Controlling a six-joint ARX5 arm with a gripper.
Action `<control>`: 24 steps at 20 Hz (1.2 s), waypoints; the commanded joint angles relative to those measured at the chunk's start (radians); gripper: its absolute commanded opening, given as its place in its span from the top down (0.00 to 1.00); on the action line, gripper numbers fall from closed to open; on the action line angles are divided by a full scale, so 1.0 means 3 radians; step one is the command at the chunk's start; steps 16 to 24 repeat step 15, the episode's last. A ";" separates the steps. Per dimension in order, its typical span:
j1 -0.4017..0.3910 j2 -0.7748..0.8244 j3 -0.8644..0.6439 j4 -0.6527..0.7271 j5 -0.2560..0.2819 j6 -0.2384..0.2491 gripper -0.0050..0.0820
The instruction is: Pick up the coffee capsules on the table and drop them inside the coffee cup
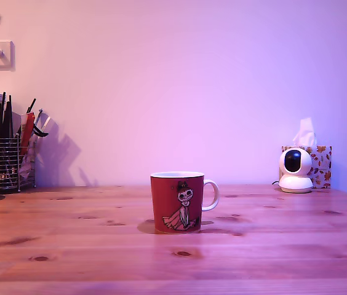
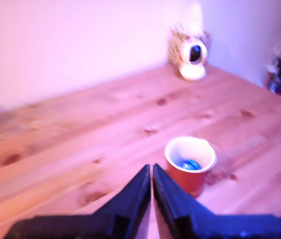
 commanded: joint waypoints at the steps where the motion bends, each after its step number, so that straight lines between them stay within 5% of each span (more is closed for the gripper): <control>1: 0.0000 -0.0131 -0.0135 0.0025 -0.0036 -0.0080 0.96; 24: 0.0001 -0.0320 -0.0145 -0.0041 -0.0083 -0.0078 0.96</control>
